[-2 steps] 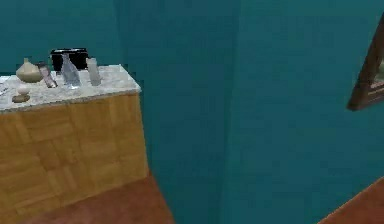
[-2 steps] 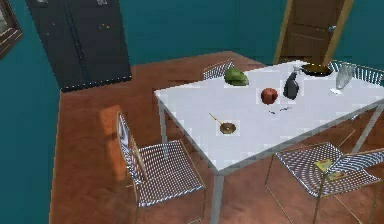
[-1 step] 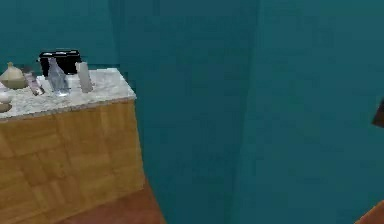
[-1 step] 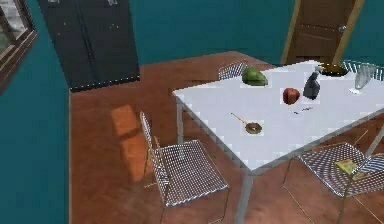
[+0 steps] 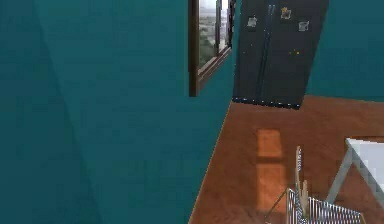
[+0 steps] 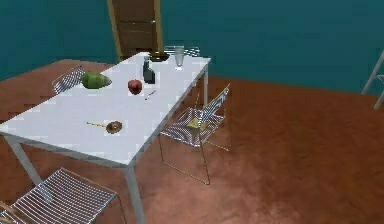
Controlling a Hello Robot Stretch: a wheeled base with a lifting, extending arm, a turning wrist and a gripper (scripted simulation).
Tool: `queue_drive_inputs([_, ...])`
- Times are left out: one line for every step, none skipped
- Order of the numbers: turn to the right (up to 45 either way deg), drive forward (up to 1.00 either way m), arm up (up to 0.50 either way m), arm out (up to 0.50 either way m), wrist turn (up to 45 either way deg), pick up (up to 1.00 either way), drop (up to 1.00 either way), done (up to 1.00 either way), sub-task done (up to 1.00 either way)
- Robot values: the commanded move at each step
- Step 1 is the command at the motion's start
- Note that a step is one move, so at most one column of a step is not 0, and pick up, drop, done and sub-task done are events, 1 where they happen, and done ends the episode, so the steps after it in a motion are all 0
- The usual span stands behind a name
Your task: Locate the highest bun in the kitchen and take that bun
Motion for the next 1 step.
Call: queue_drive_inputs([45.0,0.00,0.00,0.00,0.0,0.00,0.00,0.00,0.00])
